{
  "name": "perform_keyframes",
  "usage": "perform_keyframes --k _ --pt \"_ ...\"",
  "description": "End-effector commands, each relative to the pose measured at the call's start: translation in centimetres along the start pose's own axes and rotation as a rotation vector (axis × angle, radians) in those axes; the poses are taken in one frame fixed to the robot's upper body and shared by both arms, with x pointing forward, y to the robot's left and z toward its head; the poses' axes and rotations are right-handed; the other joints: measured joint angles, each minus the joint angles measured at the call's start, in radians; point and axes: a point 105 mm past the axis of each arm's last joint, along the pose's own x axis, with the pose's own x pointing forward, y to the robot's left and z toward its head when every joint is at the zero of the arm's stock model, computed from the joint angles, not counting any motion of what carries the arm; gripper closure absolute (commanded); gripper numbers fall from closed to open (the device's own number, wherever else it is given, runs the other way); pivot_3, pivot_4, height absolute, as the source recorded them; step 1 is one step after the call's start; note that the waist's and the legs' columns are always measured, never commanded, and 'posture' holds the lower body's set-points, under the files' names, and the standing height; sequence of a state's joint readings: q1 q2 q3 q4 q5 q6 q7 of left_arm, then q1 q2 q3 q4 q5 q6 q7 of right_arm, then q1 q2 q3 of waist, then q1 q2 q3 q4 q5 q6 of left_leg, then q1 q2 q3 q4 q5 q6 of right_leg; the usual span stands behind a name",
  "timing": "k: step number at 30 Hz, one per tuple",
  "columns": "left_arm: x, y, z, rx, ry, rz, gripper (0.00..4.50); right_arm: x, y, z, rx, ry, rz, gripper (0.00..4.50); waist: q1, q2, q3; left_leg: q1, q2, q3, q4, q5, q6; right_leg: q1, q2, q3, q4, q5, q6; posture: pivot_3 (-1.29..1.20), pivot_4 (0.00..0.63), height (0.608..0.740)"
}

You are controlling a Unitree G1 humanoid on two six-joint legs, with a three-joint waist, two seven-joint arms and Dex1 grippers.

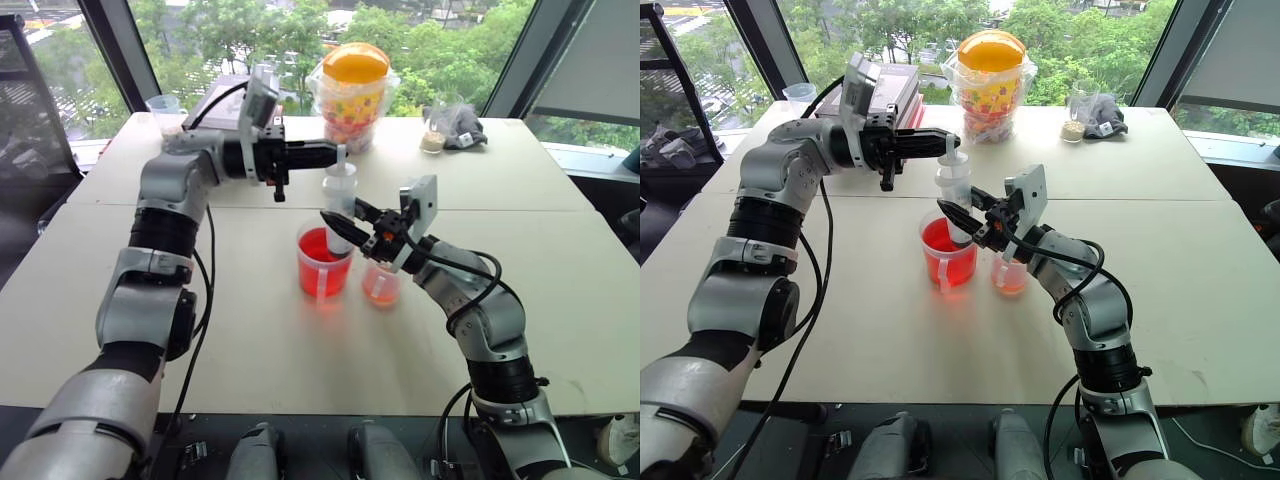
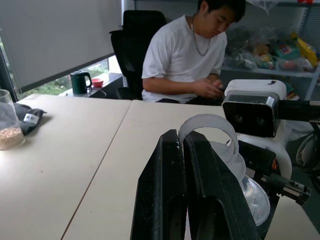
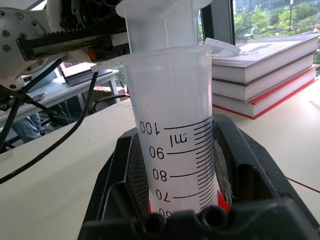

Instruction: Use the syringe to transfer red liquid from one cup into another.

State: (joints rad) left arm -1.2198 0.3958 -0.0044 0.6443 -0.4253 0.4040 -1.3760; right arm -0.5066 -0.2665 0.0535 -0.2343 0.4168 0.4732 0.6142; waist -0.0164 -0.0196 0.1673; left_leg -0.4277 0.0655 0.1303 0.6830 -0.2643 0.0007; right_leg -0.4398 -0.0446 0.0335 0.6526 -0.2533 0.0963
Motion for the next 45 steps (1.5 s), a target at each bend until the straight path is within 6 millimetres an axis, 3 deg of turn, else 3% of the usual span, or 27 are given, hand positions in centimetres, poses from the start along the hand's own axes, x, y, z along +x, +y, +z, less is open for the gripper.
perform_keyframes --k 1,10,15,18,23,24,25,26,39,45 --pt "-0.7 0.6 4.7 0.135 -0.105 0.070 4.48 0.4 2.7 0.2 -0.009 -0.006 0.133 3.11 0.000 0.000 0.000 0.000 0.000 0.000 0.000 0.000 0.000 0.000 0.000 0.000 0.000 0.000 0.000 0.00 0.150 0.740" --pt "-0.6 0.6 4.8 0.139 -0.108 0.071 4.48 0.4 2.7 0.4 -0.014 -0.012 0.132 3.11 0.001 0.000 0.000 0.000 0.000 0.000 0.000 0.000 0.000 0.000 0.000 0.000 0.000 0.000 0.000 0.00 0.150 0.740" --pt "-0.5 0.4 3.9 0.118 -0.079 0.053 4.48 0.7 2.5 1.6 -0.037 -0.044 0.127 3.11 0.000 0.000 0.000 0.000 0.000 0.000 0.000 0.000 0.000 0.000 0.000 0.000 0.000 0.000 0.000 0.00 0.150 0.740" --pt "-0.5 0.1 3.0 0.094 -0.053 0.038 3.65 1.0 2.4 3.1 -0.060 -0.082 0.122 3.11 -0.001 0.000 0.000 0.000 0.000 0.000 0.000 0.000 0.000 0.000 0.000 0.000 0.000 0.000 0.000 0.00 0.150 0.740" --pt "-0.9 -0.3 1.5 0.078 -0.010 0.038 1.09 1.3 2.2 5.2 -0.081 -0.134 0.116 3.11 -0.003 0.000 0.000 0.000 0.000 0.000 0.000 0.000 0.000 0.000 0.000 0.000 0.000 0.000 0.000 0.00 0.150 0.740" --pt "-1.0 -0.3 1.2 0.075 -0.002 0.044 0.85 1.3 2.2 5.5 -0.084 -0.142 0.115 3.11 -0.002 0.000 0.000 0.000 0.000 0.000 0.000 0.000 0.000 0.000 0.000 0.000 0.000 0.000 0.000 0.00 0.150 0.740" --pt "-1.2 -0.3 1.0 0.072 0.003 0.049 0.22 1.3 2.2 5.8 -0.086 -0.147 0.113 3.11 -0.002 0.000 0.000 0.000 0.000 0.000 0.000 0.000 0.000 0.000 0.000 0.000 0.000 0.000 0.000 0.00 0.150 0.740" --pt "-1.4 -0.3 0.8 0.071 0.011 0.057 0.05 1.3 2.1 6.0 -0.088 -0.152 0.110 3.11 -0.002 0.000 0.000 0.000 0.000 0.000 0.000 0.000 0.000 0.000 0.000 0.000 0.000 0.000 0.000 0.00 0.150 0.740" --pt "-5.0 -0.5 -0.9 0.037 0.080 0.160 0.05 0.9 1.1 7.3 -0.092 -0.181 0.054 3.11 -0.002 -0.001 0.000 0.000 0.001 0.000 0.000 0.000 0.000 -0.001 0.000 0.000 0.002 0.000 0.000 0.00 0.150 0.740" --pt "-5.0 -0.5 -1.0 0.033 0.073 0.170 0.05 0.0 0.3 10.3 -0.110 -0.246 0.011 3.11 0.003 0.000 0.000 0.000 0.000 0.000 0.000 0.000 0.000 0.000 0.000 -0.001 0.001 0.000 0.000 0.00 0.150 0.740"
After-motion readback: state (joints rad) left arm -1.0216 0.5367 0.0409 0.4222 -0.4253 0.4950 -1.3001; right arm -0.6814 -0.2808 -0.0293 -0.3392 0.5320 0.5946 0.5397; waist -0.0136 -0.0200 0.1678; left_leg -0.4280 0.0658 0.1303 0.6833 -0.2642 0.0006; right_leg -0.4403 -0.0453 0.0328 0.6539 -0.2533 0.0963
